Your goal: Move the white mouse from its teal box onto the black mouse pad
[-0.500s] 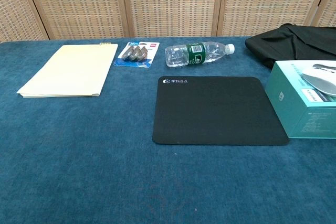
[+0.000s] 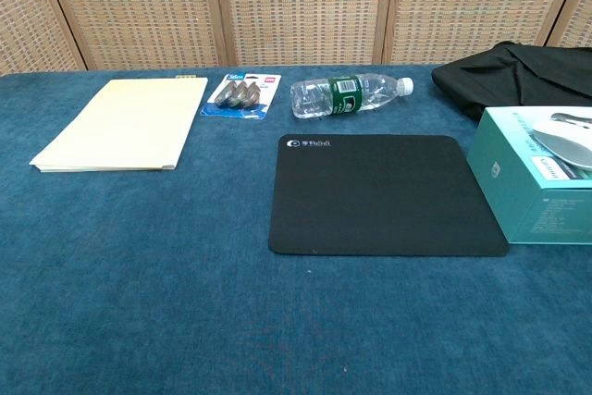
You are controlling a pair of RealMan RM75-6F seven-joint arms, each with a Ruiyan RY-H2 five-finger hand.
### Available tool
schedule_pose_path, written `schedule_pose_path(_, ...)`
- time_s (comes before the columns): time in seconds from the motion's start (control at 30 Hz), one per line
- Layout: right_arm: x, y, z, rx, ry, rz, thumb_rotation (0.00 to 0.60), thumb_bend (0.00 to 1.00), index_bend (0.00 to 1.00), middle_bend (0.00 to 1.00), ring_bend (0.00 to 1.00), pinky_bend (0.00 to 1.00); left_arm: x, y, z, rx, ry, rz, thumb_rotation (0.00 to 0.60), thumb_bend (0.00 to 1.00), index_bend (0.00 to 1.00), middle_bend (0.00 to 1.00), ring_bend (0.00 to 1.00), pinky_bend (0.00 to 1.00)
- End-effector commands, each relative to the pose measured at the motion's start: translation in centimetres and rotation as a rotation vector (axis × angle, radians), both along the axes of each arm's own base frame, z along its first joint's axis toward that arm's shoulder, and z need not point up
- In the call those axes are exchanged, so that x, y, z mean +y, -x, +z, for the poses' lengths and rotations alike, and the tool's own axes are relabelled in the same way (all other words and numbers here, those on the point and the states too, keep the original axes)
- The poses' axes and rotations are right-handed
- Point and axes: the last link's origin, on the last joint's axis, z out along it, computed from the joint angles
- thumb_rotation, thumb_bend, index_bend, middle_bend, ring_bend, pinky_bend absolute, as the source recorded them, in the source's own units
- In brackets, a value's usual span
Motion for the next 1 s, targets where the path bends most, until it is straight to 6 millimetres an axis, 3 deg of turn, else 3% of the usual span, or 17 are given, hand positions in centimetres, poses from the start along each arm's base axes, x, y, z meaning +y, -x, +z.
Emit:
schedule_pose_path(0.03,-3.3,0.6,0.9,0.075,0.023,-0.016,0.600,0.00,0.06,0.00,0.00,0.00,0.4,0.0,0.0,0.002,-0.002,0.011,0.600,0.03,0.00,0.00,0.00,0.00)
schedule_pose_path(0.1,-5.1,1.3,1.3,0.097,0.023,-0.035,0.600,0.00,0.06,0.00,0.00,0.00,0.7,0.0,0.0,-0.001,-0.007,0.018,0.600,0.03,0.00,0.00,0.00,0.00)
schedule_pose_path(0.27,-7.1,2.3,1.4,0.132,0.019,-0.056,0.600,0.00,0.06,0.00,0.00,0.00,1.1,0.1,0.1,-0.006,-0.008,0.037,0.600,0.03,0.00,0.00,0.00,0.00)
schedule_pose_path(0.63,-8.6,3.0,-0.9,0.145,-0.021,-0.058,0.600,0.00,0.06,0.00,0.00,0.00,1.4,0.1,0.1,-0.003,0.000,0.045,0.600,0.03,0.00,0.00,0.00,0.00)
schedule_pose_path(0.9,-9.4,1.8,-2.5,0.128,-0.058,-0.040,0.600,0.00,0.06,0.00,0.00,0.00,1.3,0.2,0.5,-0.016,-0.011,0.045,0.600,0.03,0.00,0.00,0.00,0.00)
schedule_pose_path(1.0,-9.7,0.0,-4.0,0.114,-0.087,-0.005,0.600,0.00,0.06,0.00,0.00,0.00,1.3,0.3,0.7,-0.026,-0.015,0.045,0.600,0.03,0.00,0.00,0.00,0.00)
